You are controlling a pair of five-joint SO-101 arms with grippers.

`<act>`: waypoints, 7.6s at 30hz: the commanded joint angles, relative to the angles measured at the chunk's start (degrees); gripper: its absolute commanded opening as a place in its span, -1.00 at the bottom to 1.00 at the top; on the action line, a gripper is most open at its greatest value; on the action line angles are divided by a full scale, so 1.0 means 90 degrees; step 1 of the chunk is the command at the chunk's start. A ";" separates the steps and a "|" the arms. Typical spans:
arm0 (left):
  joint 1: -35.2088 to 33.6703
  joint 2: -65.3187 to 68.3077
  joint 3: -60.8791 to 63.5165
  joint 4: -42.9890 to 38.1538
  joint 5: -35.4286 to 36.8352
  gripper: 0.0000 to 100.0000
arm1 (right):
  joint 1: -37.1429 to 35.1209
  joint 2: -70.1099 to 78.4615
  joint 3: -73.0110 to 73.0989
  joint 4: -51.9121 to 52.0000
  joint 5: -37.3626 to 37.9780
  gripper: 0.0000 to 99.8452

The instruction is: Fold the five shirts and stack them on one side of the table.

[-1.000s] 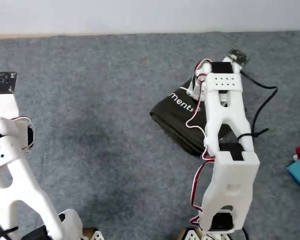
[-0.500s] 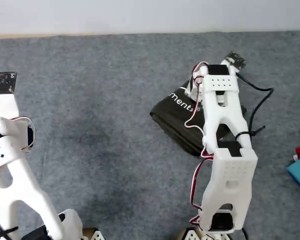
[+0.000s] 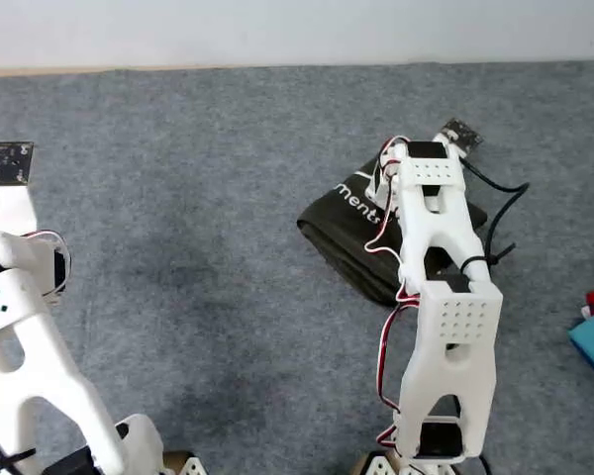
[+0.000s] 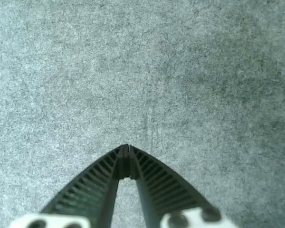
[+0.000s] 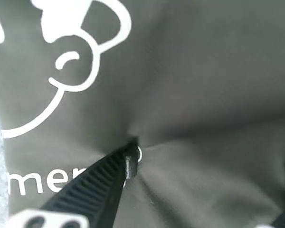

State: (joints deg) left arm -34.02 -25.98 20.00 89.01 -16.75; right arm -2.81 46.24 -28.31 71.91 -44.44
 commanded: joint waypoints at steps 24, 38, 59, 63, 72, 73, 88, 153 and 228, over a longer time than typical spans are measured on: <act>0.0010 -0.0147 -0.0024 -0.0049 -0.0049 -0.99 | 0.0444 -0.0005 -0.0137 0.0347 0.0928 -0.99; 0.0010 -0.0147 -0.0024 -0.0078 -0.0049 -0.99 | 0.1568 -0.2505 -0.0137 0.2017 0.2608 -0.98; 0.0020 -0.0156 -0.0024 -0.0039 -0.0420 -0.99 | 0.4762 -0.3580 -0.0137 0.2046 0.5382 -0.98; 0.0020 -0.0147 -0.0024 -0.0039 -0.0430 -0.99 | 0.5260 -0.3590 -0.0137 0.1607 0.5636 -0.98; 0.0020 -0.0147 -0.0015 -0.0039 -0.0430 -0.99 | 0.5963 -0.3687 -0.0137 0.1382 0.6037 -0.98; 0.0020 -0.0147 -0.0015 -0.0039 -0.0430 -0.99 | 0.6022 -0.3766 -0.0137 0.1382 0.6046 -0.98; 0.0020 -0.0147 -0.0015 -0.0039 -0.0430 -0.99 | 0.6755 -0.3951 -0.0098 0.0806 0.6496 -0.98; 0.0020 -0.0195 0.0396 -0.0215 -0.0449 -0.99 | 0.6530 -0.0796 -0.1954 -0.0484 0.5880 -0.98; 0.3585 -0.8596 0.5924 -0.1534 0.1807 -1.00 | 0.0474 -1.6777 1.1604 0.0640 0.5070 -0.98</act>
State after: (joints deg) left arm -2.11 -96.48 69.14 76.53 1.54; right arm 4.22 -101.01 72.44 79.03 1.71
